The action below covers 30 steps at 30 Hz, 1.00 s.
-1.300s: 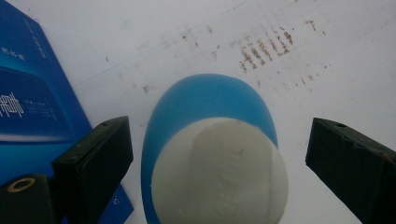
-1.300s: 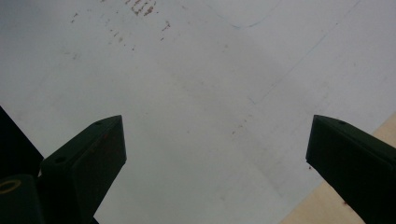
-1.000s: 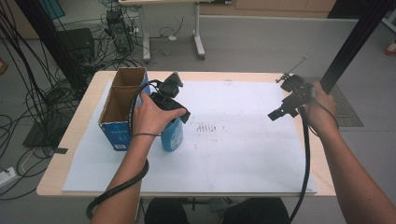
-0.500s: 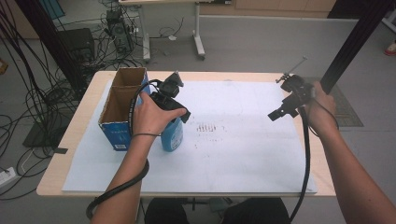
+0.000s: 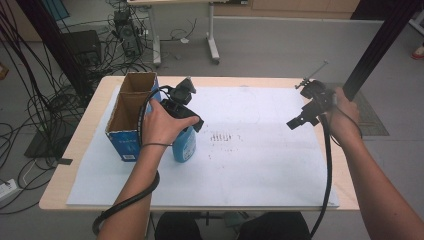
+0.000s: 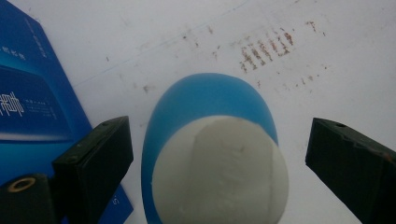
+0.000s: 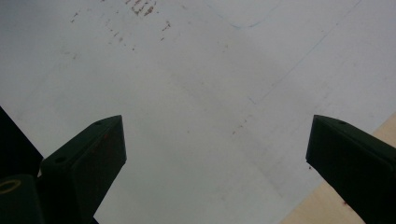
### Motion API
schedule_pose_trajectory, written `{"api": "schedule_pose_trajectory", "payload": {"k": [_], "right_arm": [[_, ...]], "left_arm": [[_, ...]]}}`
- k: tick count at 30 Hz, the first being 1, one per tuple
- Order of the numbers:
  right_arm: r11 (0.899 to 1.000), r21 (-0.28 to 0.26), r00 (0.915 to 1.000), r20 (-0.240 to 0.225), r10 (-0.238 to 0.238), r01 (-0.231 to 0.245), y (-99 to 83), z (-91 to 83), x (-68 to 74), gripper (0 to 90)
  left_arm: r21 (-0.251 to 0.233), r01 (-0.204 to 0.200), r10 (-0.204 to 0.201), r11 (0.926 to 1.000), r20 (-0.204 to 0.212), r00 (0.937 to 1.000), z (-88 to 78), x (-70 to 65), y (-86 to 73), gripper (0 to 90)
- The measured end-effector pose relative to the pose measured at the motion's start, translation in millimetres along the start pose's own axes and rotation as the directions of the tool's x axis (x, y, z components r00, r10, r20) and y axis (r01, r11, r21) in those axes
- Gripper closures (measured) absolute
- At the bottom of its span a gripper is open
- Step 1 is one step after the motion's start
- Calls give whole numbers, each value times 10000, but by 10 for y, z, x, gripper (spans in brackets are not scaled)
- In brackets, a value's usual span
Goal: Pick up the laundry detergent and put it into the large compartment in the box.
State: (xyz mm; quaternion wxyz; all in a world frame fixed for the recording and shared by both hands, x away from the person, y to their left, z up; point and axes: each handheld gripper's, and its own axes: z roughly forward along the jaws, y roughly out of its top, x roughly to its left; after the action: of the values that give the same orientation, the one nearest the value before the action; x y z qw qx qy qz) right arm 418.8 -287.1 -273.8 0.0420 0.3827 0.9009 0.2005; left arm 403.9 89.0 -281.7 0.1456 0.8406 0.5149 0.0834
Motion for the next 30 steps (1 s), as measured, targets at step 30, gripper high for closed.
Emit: {"api": "schedule_pose_trajectory", "payload": {"k": [30], "right_arm": [[10000,78,10000,68,-33,32,12,8,3,45]], "left_arm": [[30,43,-43,10000,-110,9999,4,32,-29,106]]}}
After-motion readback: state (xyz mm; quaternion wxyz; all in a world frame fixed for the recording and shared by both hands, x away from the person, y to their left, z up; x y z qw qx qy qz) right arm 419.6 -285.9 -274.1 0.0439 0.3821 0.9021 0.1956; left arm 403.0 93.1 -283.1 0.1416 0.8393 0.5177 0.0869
